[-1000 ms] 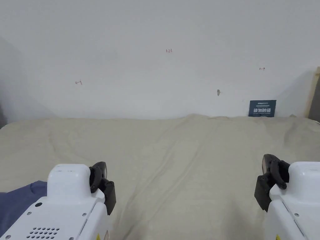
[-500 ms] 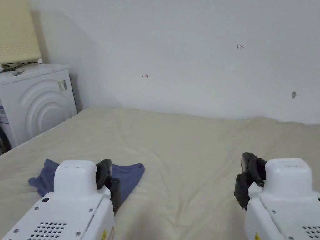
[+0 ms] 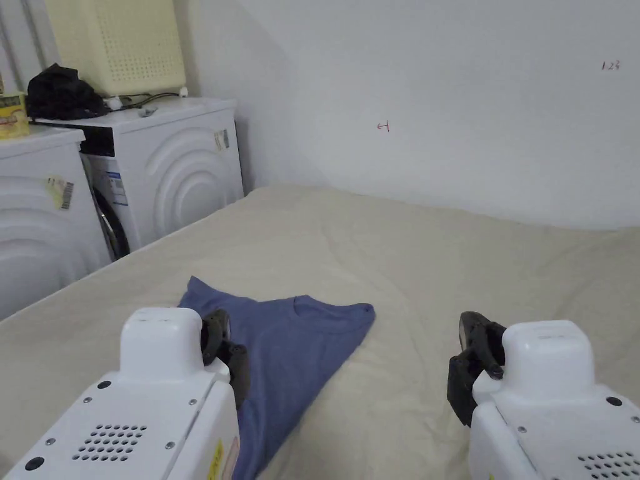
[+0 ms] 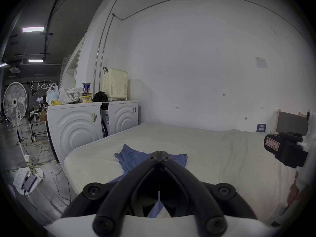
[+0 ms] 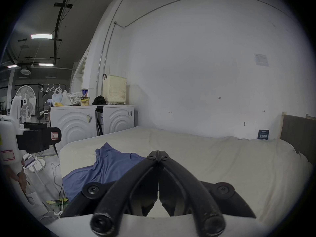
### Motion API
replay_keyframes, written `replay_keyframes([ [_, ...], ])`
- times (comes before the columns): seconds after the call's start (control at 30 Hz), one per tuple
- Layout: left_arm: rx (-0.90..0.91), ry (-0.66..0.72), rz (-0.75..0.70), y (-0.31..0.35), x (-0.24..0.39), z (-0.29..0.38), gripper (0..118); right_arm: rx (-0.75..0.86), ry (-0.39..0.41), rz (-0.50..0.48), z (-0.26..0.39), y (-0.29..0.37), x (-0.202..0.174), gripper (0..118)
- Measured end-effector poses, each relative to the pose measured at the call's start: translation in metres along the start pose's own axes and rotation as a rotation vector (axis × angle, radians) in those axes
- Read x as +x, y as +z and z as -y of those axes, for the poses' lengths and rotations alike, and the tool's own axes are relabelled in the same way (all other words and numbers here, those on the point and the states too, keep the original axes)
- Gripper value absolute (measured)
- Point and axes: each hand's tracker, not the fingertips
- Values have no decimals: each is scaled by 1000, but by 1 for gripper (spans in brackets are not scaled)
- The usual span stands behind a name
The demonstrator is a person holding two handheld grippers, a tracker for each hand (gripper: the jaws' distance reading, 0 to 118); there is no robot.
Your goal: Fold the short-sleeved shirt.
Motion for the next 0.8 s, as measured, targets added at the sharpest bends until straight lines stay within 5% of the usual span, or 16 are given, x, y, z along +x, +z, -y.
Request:
replay_keyframes([
  [0.7, -451, 21, 15, -181, -26, 118, 4, -222, 47, -27, 60, -77, -9, 0],
  [0.73, -465, 5, 7, -187, -26, 122, 27, -228, 46, -27, 63, -79, -9, 0],
  [0.8, -503, 29, 26, -196, -29, 125, 99, -239, 51, -26, 66, -83, -8, 0],
])
